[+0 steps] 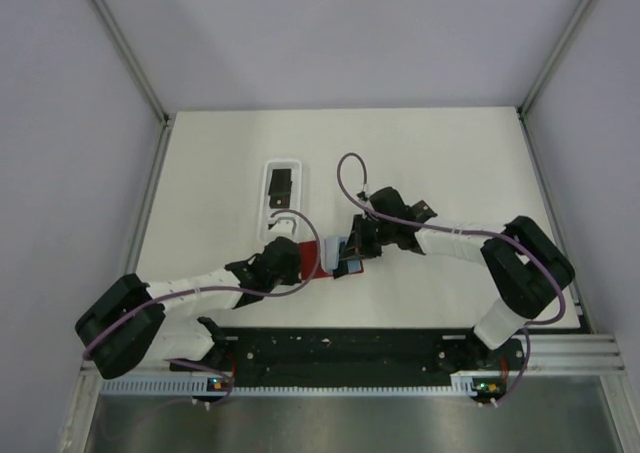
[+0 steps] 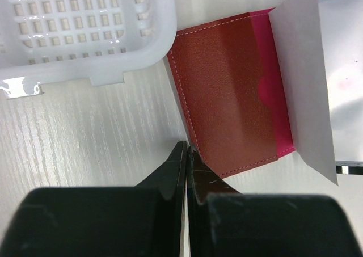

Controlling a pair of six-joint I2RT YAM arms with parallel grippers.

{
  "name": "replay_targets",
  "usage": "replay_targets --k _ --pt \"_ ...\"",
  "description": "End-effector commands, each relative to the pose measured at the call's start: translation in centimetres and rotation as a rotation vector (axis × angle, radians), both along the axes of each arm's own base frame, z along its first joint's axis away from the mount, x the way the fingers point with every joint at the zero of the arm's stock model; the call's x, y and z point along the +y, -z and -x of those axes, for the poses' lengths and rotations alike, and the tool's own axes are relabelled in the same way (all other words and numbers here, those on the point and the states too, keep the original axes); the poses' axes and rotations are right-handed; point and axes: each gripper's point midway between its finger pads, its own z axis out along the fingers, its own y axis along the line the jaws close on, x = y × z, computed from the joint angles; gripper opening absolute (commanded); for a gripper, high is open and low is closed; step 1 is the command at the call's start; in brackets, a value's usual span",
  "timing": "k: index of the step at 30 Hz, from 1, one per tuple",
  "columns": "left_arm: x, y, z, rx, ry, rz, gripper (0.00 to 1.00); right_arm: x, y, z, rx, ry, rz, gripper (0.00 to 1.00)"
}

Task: Put the credit cards into the card holder
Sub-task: Turn over the card slot in the card holder.

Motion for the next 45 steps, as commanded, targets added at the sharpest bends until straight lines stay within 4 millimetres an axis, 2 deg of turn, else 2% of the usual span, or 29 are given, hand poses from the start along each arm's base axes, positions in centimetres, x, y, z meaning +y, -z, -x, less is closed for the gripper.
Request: replay_targets --k 1,5,7,18,20,22,26,30,37,45 --pt "-0.1 0.3 0.2 0.007 0.002 0.016 0.00 2.9 -3.1 -0.3 -0.072 -0.077 -0.083 0.00" --pt "-0.2 0.3 0.2 0.007 0.003 0.021 0.00 4.1 -3.7 -0.3 -0.090 -0.110 -0.110 0.00" --pt "-0.2 0.4 0.2 0.010 0.004 0.019 0.00 4.5 -3.3 -0.3 -0.081 -0.117 -0.111 0.00" --pt "-0.2 -0.4 0.1 0.000 -0.007 0.026 0.00 5.5 0.5 -1.0 -0.027 -0.109 -0.063 0.00" --pt "0.0 -1.1 0.0 -0.006 -0.012 0.021 0.00 5.4 0.9 -1.0 -0.021 -0.103 -0.056 0.00" --pt "-0.2 -2.9 -0.3 -0.040 -0.016 0.052 0.00 5.2 1.3 -1.0 -0.015 -0.098 -0.042 0.00" --pt "-1.2 -6.5 -1.0 -0.124 0.013 0.134 0.00 5.0 1.6 -0.9 -0.014 -0.095 -0.029 0.00" --pt "-2.6 -8.4 -2.1 -0.192 0.035 0.194 0.00 4.9 1.9 -0.7 -0.010 -0.094 -0.023 0.00" --pt "-4.1 -5.9 -3.1 -0.149 0.058 0.147 0.00 4.8 1.5 -0.6 -0.019 -0.100 -0.022 0.00" --pt "-4.1 -2.6 -2.8 -0.081 0.054 0.109 0.00 4.6 0.2 -0.5 -0.046 -0.113 -0.031 0.00"
